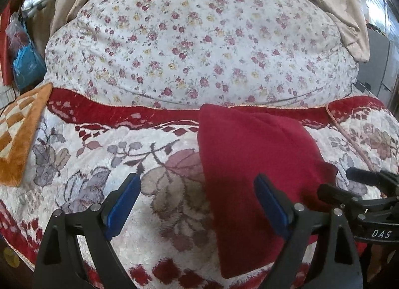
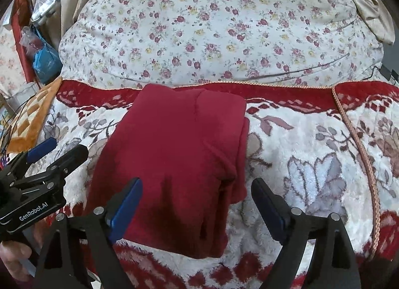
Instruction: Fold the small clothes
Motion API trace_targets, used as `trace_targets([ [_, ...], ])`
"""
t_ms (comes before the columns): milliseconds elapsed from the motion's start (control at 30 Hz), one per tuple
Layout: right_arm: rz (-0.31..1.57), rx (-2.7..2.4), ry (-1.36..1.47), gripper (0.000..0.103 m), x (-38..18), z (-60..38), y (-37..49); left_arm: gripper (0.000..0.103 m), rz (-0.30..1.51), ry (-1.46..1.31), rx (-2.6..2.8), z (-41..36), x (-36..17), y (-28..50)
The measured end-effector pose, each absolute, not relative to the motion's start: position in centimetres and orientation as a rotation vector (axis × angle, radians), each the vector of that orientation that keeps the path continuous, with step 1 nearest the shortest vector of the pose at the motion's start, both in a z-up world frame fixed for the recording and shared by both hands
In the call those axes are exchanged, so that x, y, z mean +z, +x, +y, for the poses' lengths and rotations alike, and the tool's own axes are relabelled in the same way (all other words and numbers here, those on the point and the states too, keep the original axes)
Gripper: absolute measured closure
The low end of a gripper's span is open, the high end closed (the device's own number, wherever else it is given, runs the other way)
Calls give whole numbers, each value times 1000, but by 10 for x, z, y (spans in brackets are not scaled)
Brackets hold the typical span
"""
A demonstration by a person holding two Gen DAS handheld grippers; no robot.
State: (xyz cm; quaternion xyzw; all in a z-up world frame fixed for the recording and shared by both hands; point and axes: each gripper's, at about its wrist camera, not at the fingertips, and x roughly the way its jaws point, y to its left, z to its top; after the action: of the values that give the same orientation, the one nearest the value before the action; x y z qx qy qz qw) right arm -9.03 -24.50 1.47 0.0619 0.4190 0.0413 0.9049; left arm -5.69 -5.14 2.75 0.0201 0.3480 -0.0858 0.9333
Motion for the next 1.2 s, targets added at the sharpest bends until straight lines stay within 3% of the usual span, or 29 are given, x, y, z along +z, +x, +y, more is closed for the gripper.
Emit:
trace_targets([
  [1200,913,80,110,9,1,-240,-73,12,737,48,-140,-54,21,-48],
])
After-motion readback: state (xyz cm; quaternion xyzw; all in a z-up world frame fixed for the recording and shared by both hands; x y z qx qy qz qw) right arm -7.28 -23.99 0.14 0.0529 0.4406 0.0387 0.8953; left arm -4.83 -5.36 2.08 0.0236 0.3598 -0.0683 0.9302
